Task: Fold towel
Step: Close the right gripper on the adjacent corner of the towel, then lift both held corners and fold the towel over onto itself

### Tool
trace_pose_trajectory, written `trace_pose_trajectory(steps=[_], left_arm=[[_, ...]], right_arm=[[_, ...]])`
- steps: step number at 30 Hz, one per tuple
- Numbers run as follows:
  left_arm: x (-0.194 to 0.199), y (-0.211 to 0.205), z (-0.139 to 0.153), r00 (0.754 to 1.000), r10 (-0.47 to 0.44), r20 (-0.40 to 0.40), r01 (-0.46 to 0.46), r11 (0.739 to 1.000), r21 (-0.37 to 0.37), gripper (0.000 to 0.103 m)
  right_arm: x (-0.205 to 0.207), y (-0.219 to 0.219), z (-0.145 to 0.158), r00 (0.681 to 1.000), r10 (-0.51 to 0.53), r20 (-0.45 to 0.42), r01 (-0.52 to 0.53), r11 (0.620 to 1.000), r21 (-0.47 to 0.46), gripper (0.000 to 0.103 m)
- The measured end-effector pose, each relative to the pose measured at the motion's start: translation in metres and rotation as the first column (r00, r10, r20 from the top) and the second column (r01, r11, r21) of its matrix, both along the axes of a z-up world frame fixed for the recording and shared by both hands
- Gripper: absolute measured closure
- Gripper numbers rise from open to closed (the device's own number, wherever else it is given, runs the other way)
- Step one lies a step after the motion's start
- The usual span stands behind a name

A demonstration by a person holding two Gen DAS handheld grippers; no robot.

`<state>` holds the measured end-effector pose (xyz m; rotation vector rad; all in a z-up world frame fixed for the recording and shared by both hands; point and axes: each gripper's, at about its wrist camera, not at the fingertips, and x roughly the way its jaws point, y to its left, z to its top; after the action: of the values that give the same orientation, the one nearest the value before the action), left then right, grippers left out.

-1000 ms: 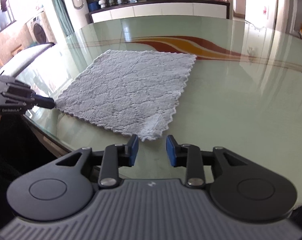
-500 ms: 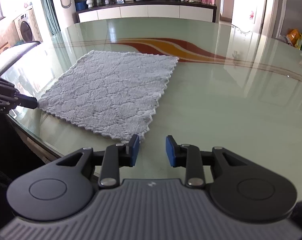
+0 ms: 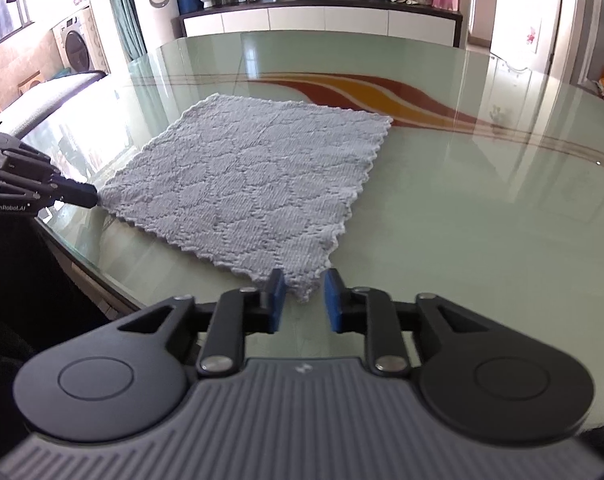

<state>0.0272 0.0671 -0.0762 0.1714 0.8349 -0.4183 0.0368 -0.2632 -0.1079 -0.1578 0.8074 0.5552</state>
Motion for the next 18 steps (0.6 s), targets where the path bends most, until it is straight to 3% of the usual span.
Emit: trace_pose_trajectory(steps=[6,18], left_arm=[[0.0000,0.0000,-0.0005,1.000,0.002,0.002,-0.002,1.000,-0.002,0.100],[-0.0014,0.0017,-0.0010,1.000,0.015,0.014,-0.015,1.000,0.000,0.101]], right_arm=[[-0.0027,0.0047,0.0004,1.000,0.021,0.006,-0.021,1.000,-0.020,0.098],[-0.0051,0.0064,0.0038,1.000,0.023,0.021,-0.022,0.999,-0.030,0.101]])
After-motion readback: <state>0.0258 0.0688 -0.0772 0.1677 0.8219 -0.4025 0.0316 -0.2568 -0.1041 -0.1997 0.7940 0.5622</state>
